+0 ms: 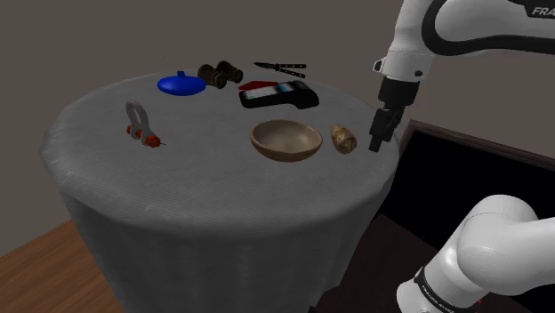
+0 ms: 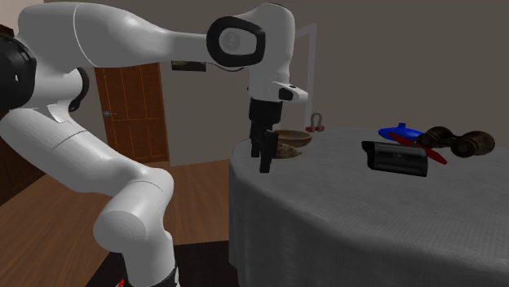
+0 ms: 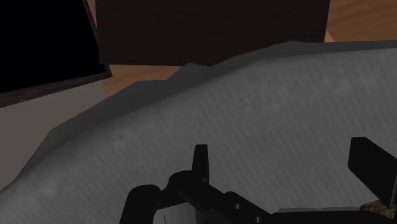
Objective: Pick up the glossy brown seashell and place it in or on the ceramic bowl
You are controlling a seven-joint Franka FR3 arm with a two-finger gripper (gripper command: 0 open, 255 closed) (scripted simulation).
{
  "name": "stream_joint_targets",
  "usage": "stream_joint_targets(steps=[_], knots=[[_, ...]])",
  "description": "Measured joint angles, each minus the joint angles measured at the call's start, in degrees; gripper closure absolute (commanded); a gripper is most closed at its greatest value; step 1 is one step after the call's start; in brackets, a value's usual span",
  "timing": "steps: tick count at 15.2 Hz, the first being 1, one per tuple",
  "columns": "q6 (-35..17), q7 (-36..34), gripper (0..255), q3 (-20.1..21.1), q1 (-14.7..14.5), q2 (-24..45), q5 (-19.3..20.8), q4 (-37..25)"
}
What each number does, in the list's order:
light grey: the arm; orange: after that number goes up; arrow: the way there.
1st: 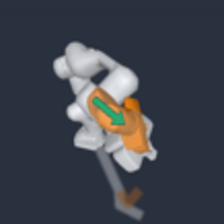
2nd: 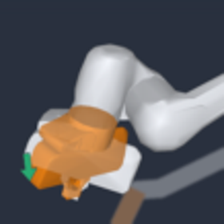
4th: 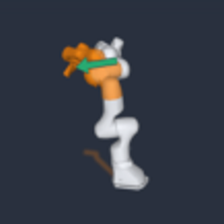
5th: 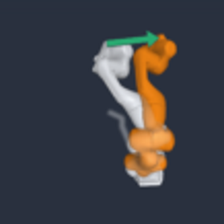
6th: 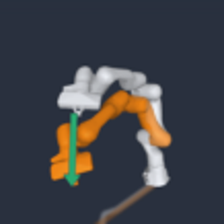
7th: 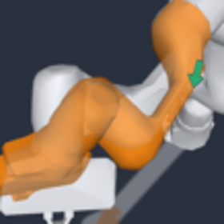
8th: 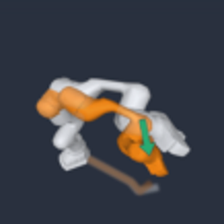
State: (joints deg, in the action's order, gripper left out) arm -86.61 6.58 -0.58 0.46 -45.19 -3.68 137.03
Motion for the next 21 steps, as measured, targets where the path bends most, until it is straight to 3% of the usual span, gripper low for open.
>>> stream_joint_targets(steps=[2, 10, 21], knots=[[-0.3, -1.2, 0, 0.8, 0.0, 0.1, -0.4, -0.4], [-4.7, -18.1, 0, 12.0, 1.3, 2.9, -3.2, -7.2], [-10.4, -19.5, 0, 13.5, 1.2, 2.5, -3.9, -1.7]])
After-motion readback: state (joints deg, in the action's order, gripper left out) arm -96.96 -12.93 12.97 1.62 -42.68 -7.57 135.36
